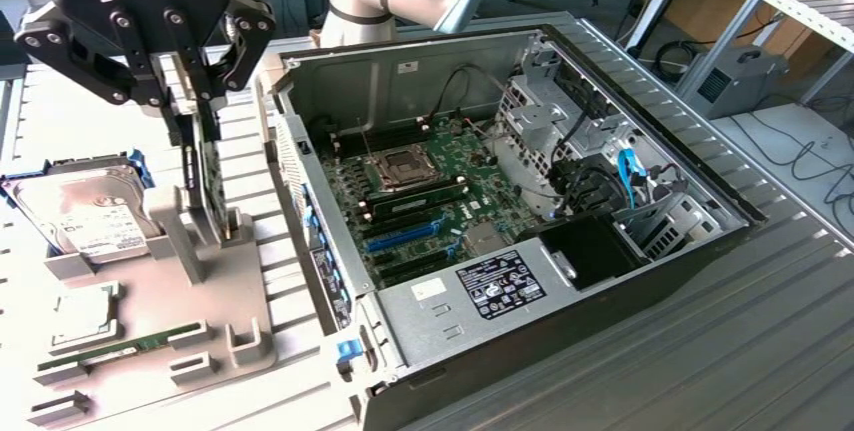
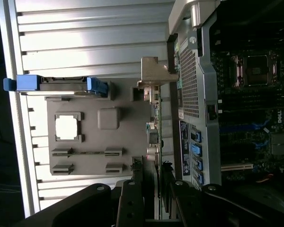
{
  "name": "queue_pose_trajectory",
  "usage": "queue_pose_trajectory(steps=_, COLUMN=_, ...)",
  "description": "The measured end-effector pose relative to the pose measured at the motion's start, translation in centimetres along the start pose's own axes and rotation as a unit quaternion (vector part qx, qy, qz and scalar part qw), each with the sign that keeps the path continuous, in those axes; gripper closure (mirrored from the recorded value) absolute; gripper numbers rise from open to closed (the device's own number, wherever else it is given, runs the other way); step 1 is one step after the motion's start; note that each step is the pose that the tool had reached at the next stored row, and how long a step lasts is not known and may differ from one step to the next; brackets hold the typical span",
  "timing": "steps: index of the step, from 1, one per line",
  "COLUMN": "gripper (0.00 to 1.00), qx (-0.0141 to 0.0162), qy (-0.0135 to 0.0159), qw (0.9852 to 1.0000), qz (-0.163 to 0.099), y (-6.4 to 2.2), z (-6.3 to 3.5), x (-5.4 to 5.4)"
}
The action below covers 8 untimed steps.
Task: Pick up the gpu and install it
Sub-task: 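Pick up the gpu and move the gpu toward the slot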
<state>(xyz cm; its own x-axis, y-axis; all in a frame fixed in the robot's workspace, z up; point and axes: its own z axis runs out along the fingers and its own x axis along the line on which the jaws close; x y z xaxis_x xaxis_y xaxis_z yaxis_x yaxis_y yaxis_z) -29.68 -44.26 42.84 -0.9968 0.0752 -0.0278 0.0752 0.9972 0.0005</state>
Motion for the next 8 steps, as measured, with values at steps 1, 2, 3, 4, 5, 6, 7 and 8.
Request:
queue_pose_trajectory(steps=1, gripper=0.73, qx=0.0003, qy=0.0, qw=1.0, qz=0.0, y=0.0, z=0.0, x=-0.02)
queue_pose_trajectory(steps=2, gripper=0.73, qx=0.0005, qy=0.0, qw=1.0, qz=0.0, y=0.0, z=0.0, x=-0.04)
queue_pose_trajectory(steps=3, gripper=0.73, qx=0.0007, qy=0.0, qw=1.0, qz=0.0, y=0.0, z=0.0, x=-0.05)
queue_pose_trajectory(steps=4, gripper=0.73, qx=0.001, qy=0.0, qw=1.0, qz=0.0, y=0.01, z=0.0, x=-0.07)
queue_pose_trajectory(steps=5, gripper=0.73, qx=0.0012, qy=-0.0001, qw=1.0, qz=0.0, y=0.01, z=0.0, x=-0.09)
queue_pose_trajectory(steps=6, gripper=0.73, qx=0.0032, qy=-0.0002, qw=1.0, qz=0.0, y=0.02, z=0.01, x=-0.25)
queue_pose_trajectory(steps=7, gripper=0.73, qx=0.0054, qy=-0.0004, qw=1.0, qz=0.0, y=0.03, z=0.01, x=-0.44)
queue_pose_trajectory(steps=8, gripper=0.73, qx=0.0068, qy=-0.0005, qw=1.0, qz=0.0, y=0.05, z=0.02, x=-0.61)
